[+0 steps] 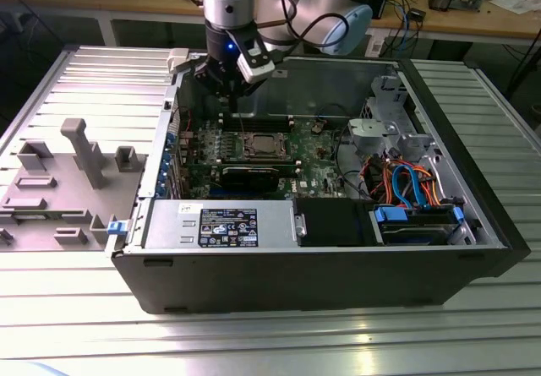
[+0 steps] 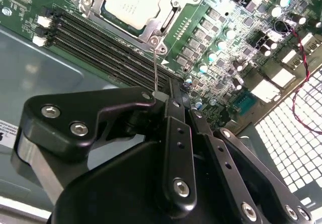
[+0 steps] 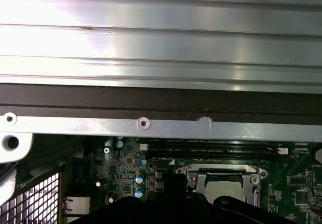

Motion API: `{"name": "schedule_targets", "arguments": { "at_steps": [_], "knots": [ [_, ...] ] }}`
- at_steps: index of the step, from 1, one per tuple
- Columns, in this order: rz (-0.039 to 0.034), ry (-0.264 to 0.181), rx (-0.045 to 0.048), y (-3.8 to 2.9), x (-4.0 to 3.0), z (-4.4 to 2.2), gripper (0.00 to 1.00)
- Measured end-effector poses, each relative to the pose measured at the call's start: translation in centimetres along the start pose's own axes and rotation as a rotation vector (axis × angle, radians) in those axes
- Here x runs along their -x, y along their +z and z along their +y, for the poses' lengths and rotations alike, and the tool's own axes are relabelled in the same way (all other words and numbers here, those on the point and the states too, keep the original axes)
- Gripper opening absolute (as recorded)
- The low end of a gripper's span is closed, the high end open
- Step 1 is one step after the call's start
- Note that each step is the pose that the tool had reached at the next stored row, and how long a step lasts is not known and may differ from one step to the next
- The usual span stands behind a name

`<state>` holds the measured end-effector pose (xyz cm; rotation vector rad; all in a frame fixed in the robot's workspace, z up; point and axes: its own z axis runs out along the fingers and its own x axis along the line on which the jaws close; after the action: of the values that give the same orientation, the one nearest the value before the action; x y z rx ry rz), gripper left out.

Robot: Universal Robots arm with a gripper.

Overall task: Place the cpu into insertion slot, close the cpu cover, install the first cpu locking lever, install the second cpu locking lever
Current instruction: 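Install the first cpu locking lever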

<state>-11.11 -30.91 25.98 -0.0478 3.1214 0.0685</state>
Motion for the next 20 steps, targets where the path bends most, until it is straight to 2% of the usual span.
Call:
{"name": "schedule_targets", "arguments": {
  "at_steps": [8,20],
  "knots": [
    [0.0001,0.000,-0.0002,0.01,0.19,0.00,0.11],
    [0.0000,0.000,-0.0002,0.02,0.85,-0.02,0.11]
  ]
}}
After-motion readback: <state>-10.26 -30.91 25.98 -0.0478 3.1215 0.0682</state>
